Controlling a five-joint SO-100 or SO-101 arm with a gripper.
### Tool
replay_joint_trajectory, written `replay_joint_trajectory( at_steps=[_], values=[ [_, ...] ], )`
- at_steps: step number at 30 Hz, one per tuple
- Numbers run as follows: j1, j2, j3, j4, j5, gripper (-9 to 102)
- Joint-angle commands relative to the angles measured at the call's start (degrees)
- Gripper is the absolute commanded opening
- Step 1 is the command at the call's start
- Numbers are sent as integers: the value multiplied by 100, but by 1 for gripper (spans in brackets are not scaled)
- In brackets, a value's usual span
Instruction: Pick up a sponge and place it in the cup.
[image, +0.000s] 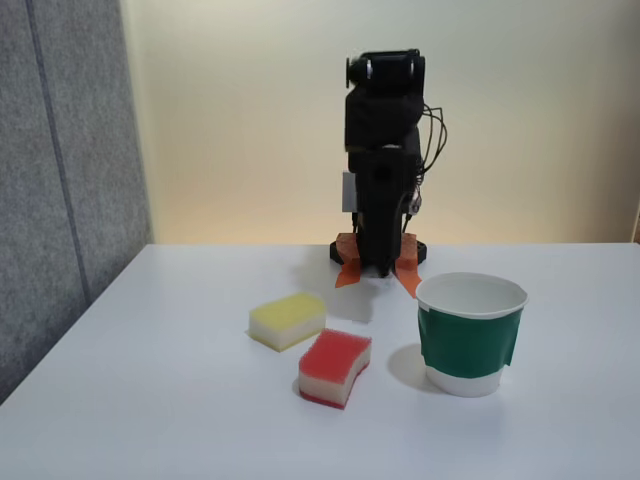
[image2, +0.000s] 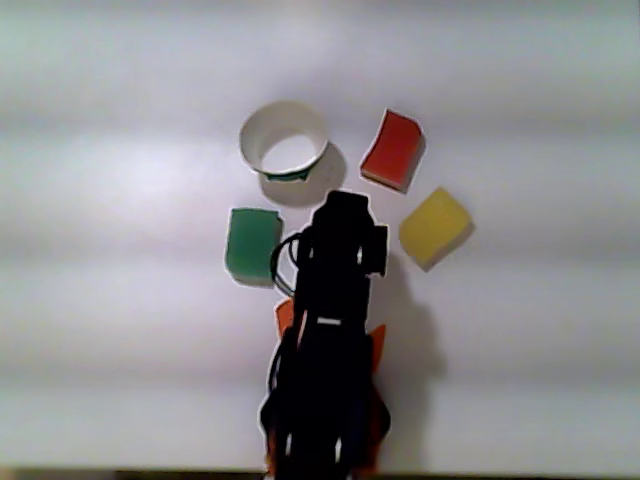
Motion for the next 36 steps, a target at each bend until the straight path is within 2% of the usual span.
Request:
replay_joint_trajectory(
  at_steps=[1, 11, 18, 26, 36],
  values=[
    [290, -686, -853, -62, -976, 0],
    [703, -2698, -2883, 149, -3850, 0],
    [677, -3727, -4254, 624, -5265, 0],
    [562, -4526, -4948, 1028, -6117, 0],
    [650, -5396, -5089, 1081, -6838, 0]
  ],
)
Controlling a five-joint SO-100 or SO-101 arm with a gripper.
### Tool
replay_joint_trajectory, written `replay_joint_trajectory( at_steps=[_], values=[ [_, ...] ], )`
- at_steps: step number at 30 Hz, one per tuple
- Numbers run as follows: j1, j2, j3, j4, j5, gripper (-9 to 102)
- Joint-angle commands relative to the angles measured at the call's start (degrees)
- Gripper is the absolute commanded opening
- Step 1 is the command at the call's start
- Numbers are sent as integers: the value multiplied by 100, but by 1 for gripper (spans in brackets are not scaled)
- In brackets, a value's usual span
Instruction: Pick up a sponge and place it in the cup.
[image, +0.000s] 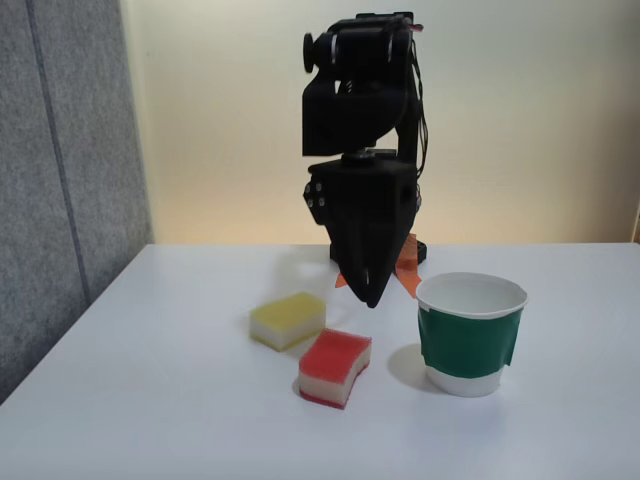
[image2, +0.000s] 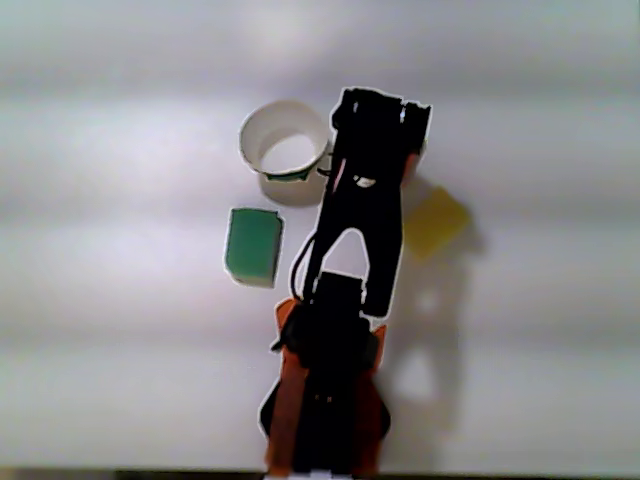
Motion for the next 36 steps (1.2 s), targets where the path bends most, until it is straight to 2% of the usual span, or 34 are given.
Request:
replay_joint_trajectory(
  at_steps=[1, 11, 16, 24, 36],
  values=[
    [149, -53, -272, 79, -158, 0],
    [360, -729, -1143, 229, -853, 0],
    [360, -1020, -1591, 475, -870, 11],
    [264, -1195, -1837, 492, -466, 27],
    [53, -1389, -1784, 422, 246, 35]
  ],
)
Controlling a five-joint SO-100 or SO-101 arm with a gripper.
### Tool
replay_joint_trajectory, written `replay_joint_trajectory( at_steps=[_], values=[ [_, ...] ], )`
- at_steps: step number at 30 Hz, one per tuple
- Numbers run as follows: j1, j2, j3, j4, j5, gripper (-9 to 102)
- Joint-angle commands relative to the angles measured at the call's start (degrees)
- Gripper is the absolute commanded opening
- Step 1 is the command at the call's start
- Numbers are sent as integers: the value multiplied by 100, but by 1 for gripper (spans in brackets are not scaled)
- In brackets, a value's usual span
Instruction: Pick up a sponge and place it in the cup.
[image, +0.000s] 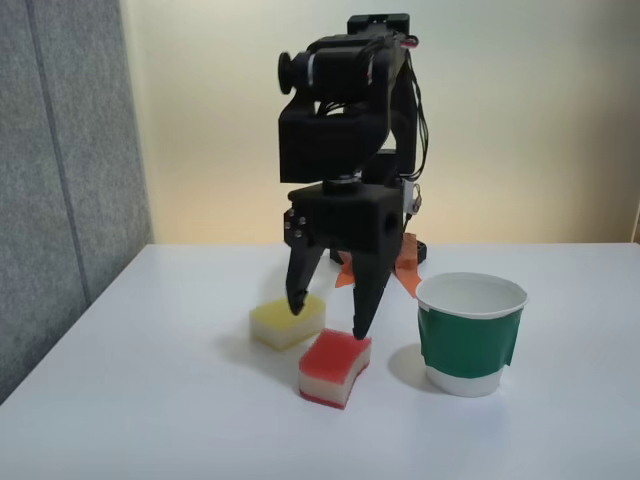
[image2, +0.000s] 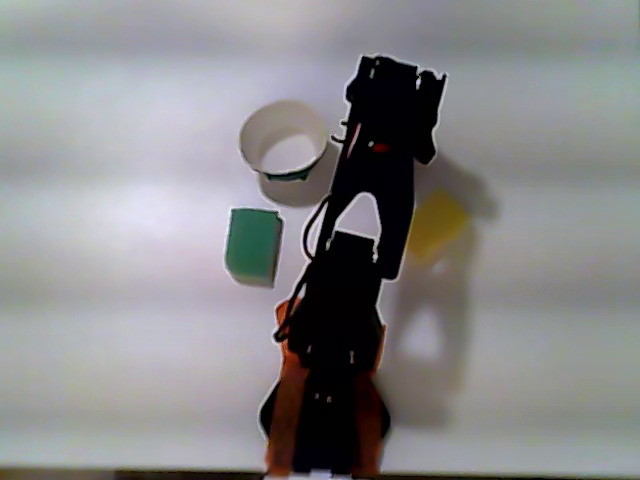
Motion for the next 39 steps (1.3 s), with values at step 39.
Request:
replay_joint_trajectory(
  at_steps=[39],
  values=[
    [439, -686, 703, -483, -501, 0]
  ],
)
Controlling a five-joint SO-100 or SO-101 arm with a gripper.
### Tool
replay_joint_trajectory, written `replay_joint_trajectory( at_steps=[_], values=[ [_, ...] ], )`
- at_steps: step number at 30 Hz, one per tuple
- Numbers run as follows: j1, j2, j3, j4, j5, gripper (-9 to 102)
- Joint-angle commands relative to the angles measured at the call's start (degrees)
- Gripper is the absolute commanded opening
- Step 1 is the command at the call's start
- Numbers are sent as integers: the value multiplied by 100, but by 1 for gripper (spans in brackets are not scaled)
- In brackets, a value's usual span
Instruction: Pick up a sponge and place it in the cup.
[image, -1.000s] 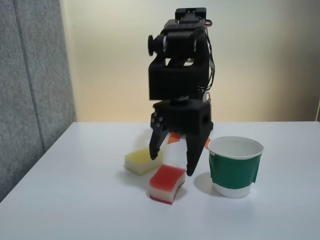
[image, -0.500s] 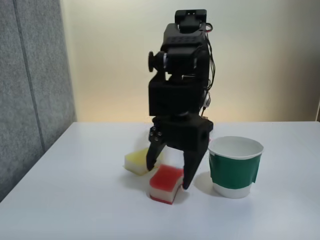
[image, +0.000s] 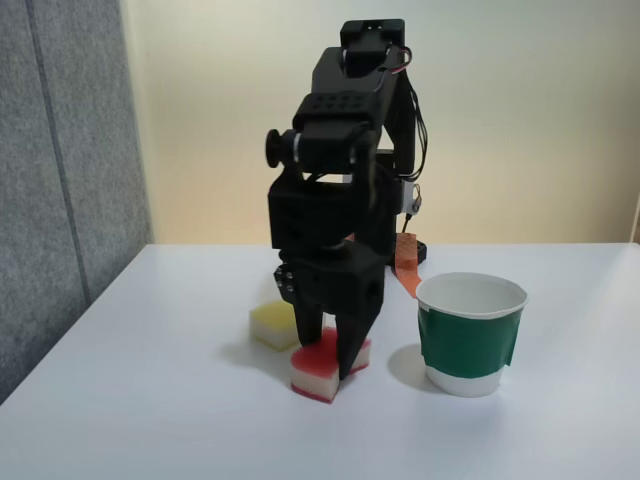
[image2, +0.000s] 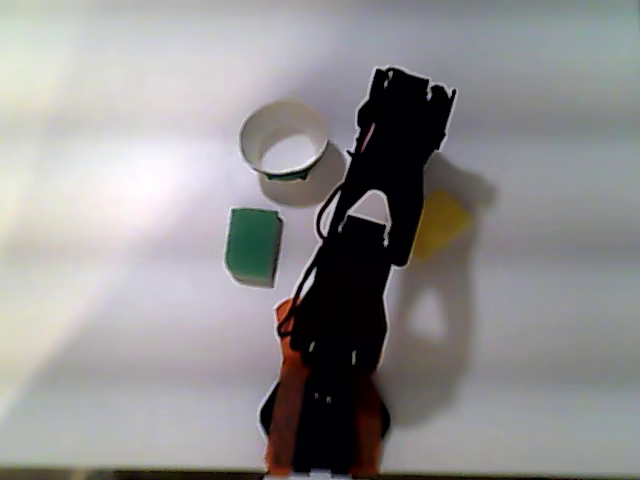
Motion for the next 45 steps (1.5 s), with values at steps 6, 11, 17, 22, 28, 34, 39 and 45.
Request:
replay_joint_trajectory(
  at_steps=[6, 11, 17, 22, 28, 34, 39, 45],
  values=[
    [220, 457, 97, 158, -158, 0],
    [334, 1274, 44, 457, -167, 0],
    [255, 2566, 18, 483, -158, 0],
    [-185, 3586, 220, 571, 545, 0],
    [-1354, 4597, 1037, 35, 1995, 0],
    [-2373, 5142, 1960, -765, 3243, 0],
    [-2646, 5089, 2127, -1125, 3533, 0],
    [-2549, 4772, 2145, -1626, 3199, 0]
  ],
)
